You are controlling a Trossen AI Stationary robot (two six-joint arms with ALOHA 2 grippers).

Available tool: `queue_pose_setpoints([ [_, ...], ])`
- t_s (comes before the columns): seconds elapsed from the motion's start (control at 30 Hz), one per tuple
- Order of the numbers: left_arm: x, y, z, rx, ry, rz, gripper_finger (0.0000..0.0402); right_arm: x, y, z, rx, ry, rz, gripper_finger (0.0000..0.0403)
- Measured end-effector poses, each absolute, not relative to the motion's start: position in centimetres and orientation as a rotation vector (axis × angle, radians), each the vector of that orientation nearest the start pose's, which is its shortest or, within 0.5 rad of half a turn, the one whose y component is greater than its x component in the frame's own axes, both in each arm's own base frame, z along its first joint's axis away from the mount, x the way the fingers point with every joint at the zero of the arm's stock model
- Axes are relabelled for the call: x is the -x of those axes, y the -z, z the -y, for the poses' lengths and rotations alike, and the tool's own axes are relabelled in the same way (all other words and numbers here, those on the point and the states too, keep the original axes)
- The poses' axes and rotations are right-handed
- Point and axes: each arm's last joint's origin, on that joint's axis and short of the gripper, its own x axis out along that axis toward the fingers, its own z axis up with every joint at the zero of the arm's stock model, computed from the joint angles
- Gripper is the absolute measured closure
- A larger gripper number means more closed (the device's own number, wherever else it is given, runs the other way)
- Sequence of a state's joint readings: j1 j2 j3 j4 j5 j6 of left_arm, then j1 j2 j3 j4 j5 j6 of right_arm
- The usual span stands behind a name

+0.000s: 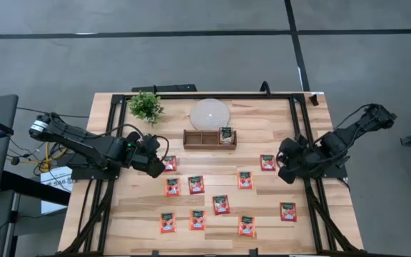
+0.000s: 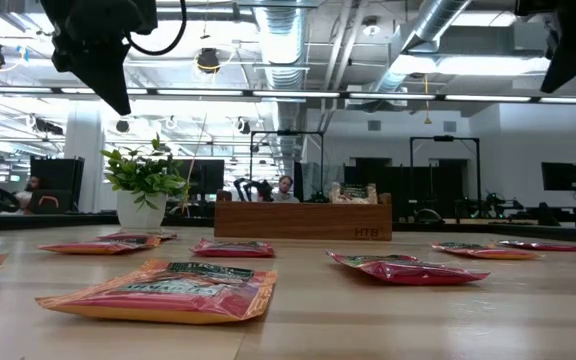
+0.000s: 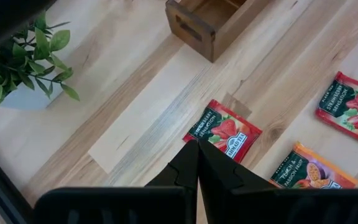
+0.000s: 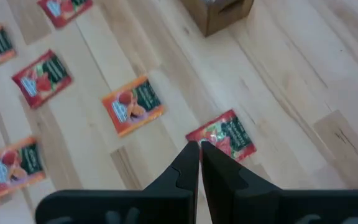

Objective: Pick & Place Tea
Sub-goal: Put the red tea bag into the middle section of the wooden organizer

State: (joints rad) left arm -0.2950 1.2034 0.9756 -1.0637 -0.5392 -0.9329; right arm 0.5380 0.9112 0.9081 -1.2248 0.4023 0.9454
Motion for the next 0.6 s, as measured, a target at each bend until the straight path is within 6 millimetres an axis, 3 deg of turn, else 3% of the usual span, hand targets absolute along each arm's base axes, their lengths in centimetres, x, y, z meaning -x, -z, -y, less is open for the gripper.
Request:
queue_pose_setpoints([
  [0.3, -19.8, -26.4, 4.5, 0.295, -0.713, -0.954, 0.0402, -14.2, -26.6, -5.7, -0.228, 0.511, -1.144, 0.0392],
  [0.6, -19.8, -26.4, 4.5, 0.275, -0.702, -0.961, 0.0402, -15.4, -26.3, -4.1, -0.245, 0.496, -1.206, 0.0392],
])
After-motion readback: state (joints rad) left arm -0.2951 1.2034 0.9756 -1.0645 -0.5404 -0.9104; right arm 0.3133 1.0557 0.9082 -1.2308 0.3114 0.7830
